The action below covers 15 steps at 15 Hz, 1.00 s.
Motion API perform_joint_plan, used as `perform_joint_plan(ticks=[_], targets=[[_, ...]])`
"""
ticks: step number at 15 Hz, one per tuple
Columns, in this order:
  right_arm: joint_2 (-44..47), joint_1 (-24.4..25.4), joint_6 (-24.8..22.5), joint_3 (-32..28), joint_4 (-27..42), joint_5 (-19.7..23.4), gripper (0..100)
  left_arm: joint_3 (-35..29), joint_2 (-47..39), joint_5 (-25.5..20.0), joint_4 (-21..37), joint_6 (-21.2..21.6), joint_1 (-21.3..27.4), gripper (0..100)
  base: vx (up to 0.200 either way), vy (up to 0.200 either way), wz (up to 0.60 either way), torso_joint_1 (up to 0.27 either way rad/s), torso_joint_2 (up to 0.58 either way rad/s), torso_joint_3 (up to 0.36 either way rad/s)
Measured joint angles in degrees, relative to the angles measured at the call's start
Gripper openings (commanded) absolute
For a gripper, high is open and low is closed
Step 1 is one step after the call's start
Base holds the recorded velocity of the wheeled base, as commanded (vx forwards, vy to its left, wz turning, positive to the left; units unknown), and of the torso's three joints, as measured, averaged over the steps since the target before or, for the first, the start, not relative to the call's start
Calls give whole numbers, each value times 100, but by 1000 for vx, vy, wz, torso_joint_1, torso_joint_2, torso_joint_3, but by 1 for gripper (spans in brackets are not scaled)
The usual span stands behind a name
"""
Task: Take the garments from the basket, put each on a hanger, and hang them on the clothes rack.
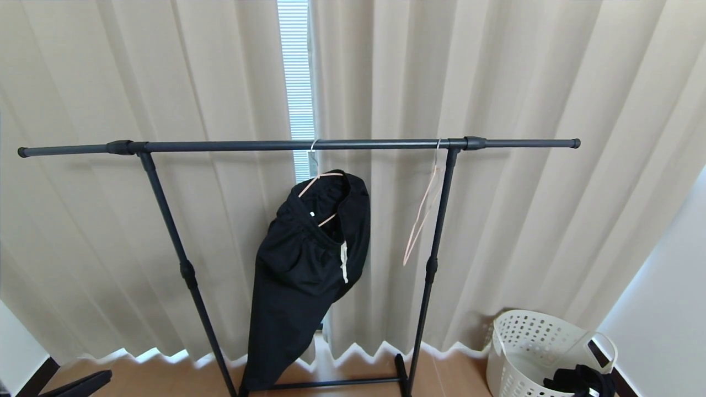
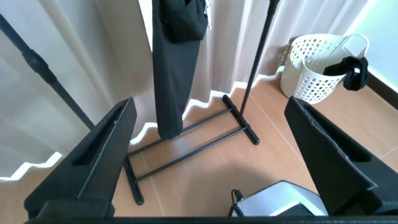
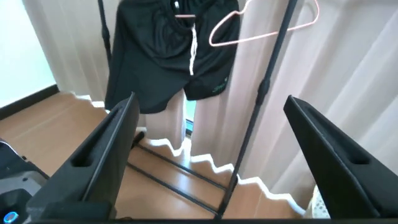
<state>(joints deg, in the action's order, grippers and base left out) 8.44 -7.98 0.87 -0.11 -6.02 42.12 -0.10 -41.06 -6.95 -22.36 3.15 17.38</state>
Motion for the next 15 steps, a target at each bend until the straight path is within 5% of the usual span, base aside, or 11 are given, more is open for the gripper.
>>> perform_joint_plan(ticks=[3, 4, 7, 8, 12, 15], targets=[[-67, 1404, 189, 6, 12, -284, 100, 7, 792, -79, 594, -17, 66, 100, 0, 0, 0, 0, 0, 0], [-124, 1663, 219, 6, -2, -811, 100, 7, 1022, -77, 767, -22, 66, 100, 0, 0, 0, 0, 0, 0], [-284, 1865, 48, 9, -130, -3309, 100, 7, 1926, -60, 1506, 24, 66, 100, 0, 0, 0, 0, 0, 0], [-318, 1875, -193, 11, -148, -3747, 100, 10, 2248, -35, 1790, 40, 59, 100, 0, 0, 0, 0, 0, 0], [-362, 1769, -466, 11, 77, -4915, 100, 10, 2829, 137, 2036, 66, -369, 100, 0, 0, 0, 0, 0, 0], [-382, 1346, -532, 11, 189, -4737, 100, 10, 2966, 68, 2037, 243, -940, 100, 0, 0, 0, 0, 0, 0]])
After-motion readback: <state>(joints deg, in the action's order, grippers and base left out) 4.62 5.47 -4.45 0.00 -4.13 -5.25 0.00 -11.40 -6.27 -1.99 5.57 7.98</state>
